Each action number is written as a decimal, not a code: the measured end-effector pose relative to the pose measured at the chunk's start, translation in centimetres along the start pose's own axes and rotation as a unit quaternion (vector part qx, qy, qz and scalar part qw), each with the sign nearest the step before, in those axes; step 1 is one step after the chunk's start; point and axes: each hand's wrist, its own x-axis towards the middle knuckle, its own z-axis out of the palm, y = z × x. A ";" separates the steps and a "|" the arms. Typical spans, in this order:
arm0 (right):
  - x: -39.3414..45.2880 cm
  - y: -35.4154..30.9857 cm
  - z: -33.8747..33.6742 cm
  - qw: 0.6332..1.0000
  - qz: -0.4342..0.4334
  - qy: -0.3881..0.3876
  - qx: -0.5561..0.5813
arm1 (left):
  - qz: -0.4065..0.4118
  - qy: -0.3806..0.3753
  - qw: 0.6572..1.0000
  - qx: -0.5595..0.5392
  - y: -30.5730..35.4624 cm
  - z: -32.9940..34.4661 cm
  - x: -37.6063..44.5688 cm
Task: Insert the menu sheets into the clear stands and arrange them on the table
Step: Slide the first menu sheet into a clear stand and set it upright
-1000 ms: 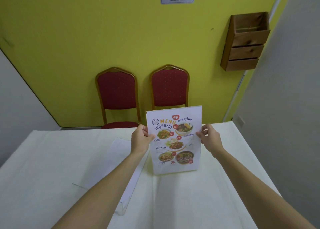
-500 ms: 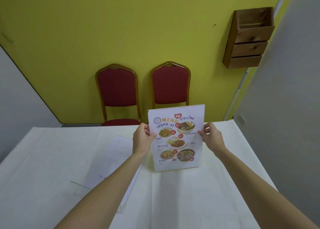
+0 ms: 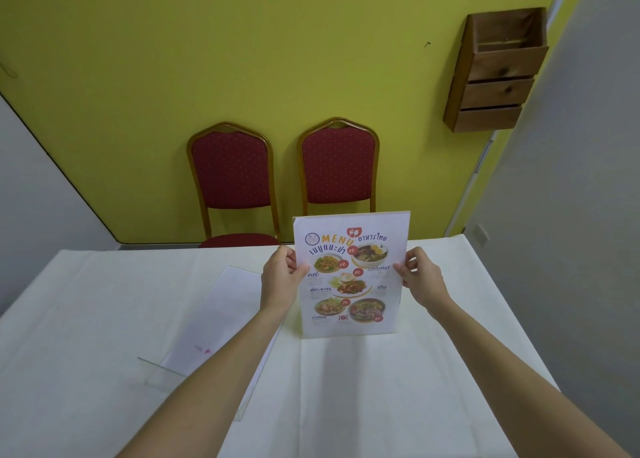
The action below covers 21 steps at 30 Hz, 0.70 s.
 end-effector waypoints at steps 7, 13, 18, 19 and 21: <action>-0.5 0.7 0.2 1.000 -0.003 0.015 0.023 | -0.005 -0.012 1.000 -0.008 0.1 -0.2 -0.1; -2.8 3.2 1.1 0.999 0.003 0.022 -0.048 | -0.032 -0.032 0.999 -0.010 -1.7 -0.4 -1.0; -5.2 6.0 2.4 0.995 0.026 -0.015 -0.093 | -0.073 -0.024 0.995 0.057 -5.0 -0.9 -2.7; -5.7 6.4 2.9 0.995 0.026 -0.045 -0.087 | -0.080 -0.025 0.994 0.075 -5.7 -1.3 -3.0; -6.7 6.7 4.2 0.991 0.021 -0.112 -0.075 | -0.089 -0.031 0.990 0.104 -7.0 -2.1 -3.4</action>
